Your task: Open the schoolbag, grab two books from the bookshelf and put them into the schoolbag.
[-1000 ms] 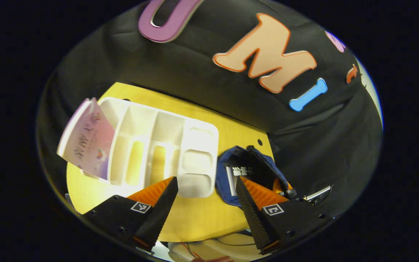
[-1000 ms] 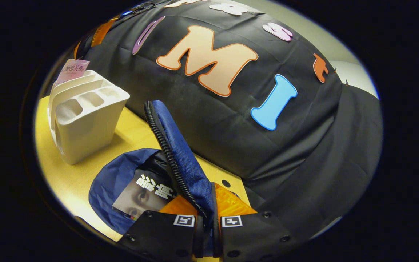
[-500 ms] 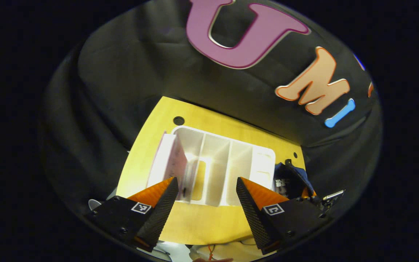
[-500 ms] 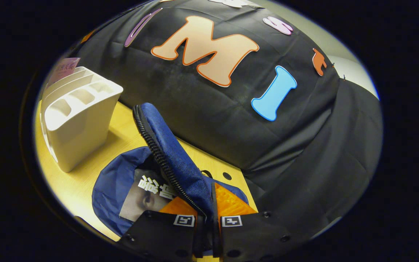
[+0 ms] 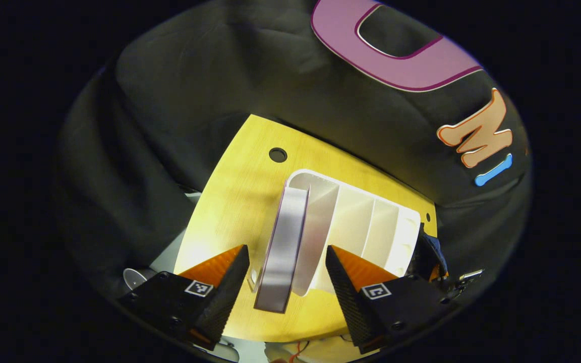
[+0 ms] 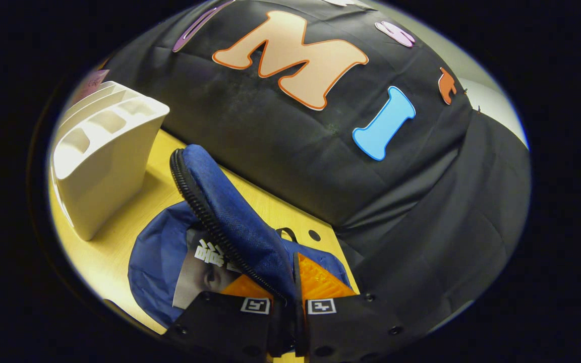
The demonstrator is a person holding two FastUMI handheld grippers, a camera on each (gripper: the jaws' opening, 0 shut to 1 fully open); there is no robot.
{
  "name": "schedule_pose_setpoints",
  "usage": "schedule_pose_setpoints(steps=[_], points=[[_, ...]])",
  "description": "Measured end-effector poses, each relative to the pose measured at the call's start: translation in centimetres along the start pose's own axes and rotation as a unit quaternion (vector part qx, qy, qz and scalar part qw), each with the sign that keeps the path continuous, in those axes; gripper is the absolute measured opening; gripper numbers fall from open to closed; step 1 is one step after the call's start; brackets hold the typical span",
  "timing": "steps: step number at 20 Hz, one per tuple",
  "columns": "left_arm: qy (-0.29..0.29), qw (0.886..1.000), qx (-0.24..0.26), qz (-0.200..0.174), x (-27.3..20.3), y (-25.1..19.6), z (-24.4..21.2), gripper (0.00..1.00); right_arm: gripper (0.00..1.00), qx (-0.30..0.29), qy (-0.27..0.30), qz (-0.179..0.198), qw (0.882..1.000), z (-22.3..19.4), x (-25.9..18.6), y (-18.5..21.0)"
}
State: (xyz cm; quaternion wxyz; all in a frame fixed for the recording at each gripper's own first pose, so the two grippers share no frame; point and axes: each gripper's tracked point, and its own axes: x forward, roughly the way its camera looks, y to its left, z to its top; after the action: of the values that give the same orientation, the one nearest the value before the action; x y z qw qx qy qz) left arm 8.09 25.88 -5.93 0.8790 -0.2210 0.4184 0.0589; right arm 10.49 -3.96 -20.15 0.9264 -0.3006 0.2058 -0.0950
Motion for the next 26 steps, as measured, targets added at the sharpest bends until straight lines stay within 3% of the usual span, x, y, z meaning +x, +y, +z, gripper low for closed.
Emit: schedule_pose_setpoints(steps=[2,5,8,9,10,11,13,14,16,17,20,26], points=[[0.018,1.0,-0.001,-0.005,0.7,-0.3,-0.3,0.86,0.16,-0.001,0.003,-0.002,1.0,0.0,0.1,0.1],[0.034,0.999,0.012,-0.008,1.8,-1.6,-0.4,0.65,0.13,-0.001,0.006,-0.003,1.0,0.0,0.2,0.1],[0.057,0.998,0.038,-0.005,3.0,-2.4,-0.9,0.66,0.1,-0.001,0.007,-0.003,1.0,-0.2,0.1,0.1],[0.067,0.996,0.054,0.001,3.5,-2.6,-1.2,0.58,0.13,0.0,0.007,-0.003,1.0,-0.2,0.0,0.1],[0.074,0.995,0.069,0.008,4.0,-2.6,-1.5,0.62,0.16,0.002,0.007,-0.004,1.0,-0.2,0.0,0.0],[0.08,0.993,0.084,0.016,4.4,-2.7,-1.6,0.53,0.13,0.003,0.007,-0.005,1.0,-0.3,0.0,-0.1],[0.087,0.99,0.111,0.031,5.2,-2.5,-1.8,0.48,0.16,0.003,0.007,-0.006,1.0,-0.3,-0.1,-0.2],[0.094,0.988,0.12,0.035,5.6,-2.5,-2.2,0.41,0.16,0.003,0.006,-0.006,1.0,-0.4,-0.1,-0.3],[0.109,0.985,0.126,0.039,6.2,-2.6,-2.7,0.47,0.13,0.001,0.005,-0.007,1.0,-0.3,-0.1,-0.3],[0.114,0.984,0.128,0.045,6.7,-2.4,-2.8,0.41,0.13,0.0,0.004,-0.007,1.0,-0.3,-0.2,-0.3],[0.129,0.981,0.132,0.053,7.9,-2.1,-3.5,0.39,0.16,-0.005,0.002,-0.006,1.0,-0.5,-0.3,-0.2],[0.157,0.979,0.103,0.075,8.6,-0.9,-4.5,0.4,0.16,-0.008,0.0,-0.004,1.0,-0.5,-0.4,-0.2]])
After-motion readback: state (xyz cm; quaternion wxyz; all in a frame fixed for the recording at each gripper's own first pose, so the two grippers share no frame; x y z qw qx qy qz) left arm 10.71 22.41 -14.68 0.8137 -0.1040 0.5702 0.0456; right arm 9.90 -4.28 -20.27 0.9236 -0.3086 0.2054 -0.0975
